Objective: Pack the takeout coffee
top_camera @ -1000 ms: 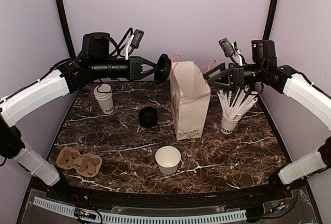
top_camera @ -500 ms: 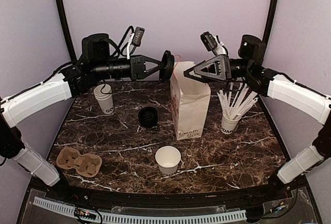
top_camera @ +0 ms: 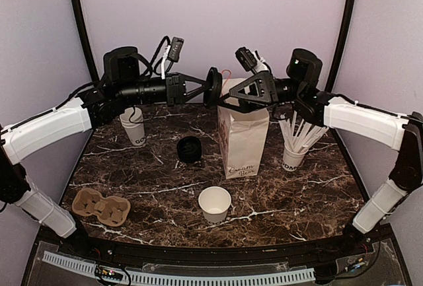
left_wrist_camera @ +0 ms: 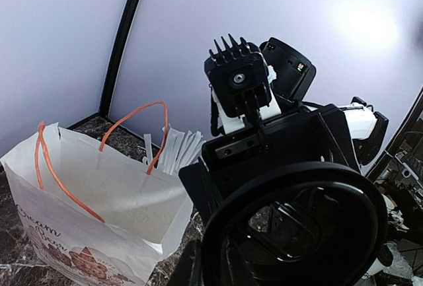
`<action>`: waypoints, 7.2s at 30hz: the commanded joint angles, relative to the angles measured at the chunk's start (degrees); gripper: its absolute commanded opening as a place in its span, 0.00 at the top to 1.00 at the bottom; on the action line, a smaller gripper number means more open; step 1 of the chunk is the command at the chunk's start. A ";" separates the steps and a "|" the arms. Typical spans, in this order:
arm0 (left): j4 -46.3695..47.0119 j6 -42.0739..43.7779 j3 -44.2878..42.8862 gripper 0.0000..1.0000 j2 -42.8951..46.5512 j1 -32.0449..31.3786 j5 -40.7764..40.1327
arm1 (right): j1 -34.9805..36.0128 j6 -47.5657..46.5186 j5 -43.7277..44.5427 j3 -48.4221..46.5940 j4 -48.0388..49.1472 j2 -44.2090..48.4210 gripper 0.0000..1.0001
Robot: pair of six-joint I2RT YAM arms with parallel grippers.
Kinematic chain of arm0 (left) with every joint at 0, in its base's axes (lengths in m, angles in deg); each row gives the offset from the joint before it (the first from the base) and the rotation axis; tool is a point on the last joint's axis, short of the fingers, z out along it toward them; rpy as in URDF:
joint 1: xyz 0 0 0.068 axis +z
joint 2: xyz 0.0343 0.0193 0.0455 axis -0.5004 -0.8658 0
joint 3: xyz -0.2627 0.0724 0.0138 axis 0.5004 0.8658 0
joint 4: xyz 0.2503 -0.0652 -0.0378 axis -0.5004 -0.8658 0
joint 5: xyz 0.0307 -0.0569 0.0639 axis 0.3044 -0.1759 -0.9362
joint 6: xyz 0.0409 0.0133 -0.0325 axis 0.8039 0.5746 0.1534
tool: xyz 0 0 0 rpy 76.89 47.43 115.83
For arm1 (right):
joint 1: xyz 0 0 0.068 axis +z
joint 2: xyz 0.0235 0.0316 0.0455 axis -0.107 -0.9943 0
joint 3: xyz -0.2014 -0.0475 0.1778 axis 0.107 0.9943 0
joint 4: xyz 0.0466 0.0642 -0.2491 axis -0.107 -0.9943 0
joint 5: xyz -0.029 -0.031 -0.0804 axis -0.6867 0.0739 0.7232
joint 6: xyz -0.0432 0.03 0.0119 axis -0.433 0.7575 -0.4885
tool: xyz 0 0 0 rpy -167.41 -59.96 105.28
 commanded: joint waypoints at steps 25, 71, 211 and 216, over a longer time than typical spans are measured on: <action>6.35 3.05 4.57 0.90 4.63 -0.82 -0.65 | 2.45 13.12 0.73 -4.81 16.58 -4.90 0.01; -1.08 8.57 6.46 0.59 7.62 -1.50 -7.59 | 3.07 1.82 1.12 -4.71 4.40 -5.00 0.17; -66.63 21.10 -15.76 0.36 -18.50 -26.84 -39.70 | -38.99 -71.74 24.12 18.16 -59.73 39.02 0.13; -67.39 21.66 -18.78 0.35 -22.14 -27.76 -40.98 | -39.03 -72.10 24.08 19.66 -59.69 40.09 0.13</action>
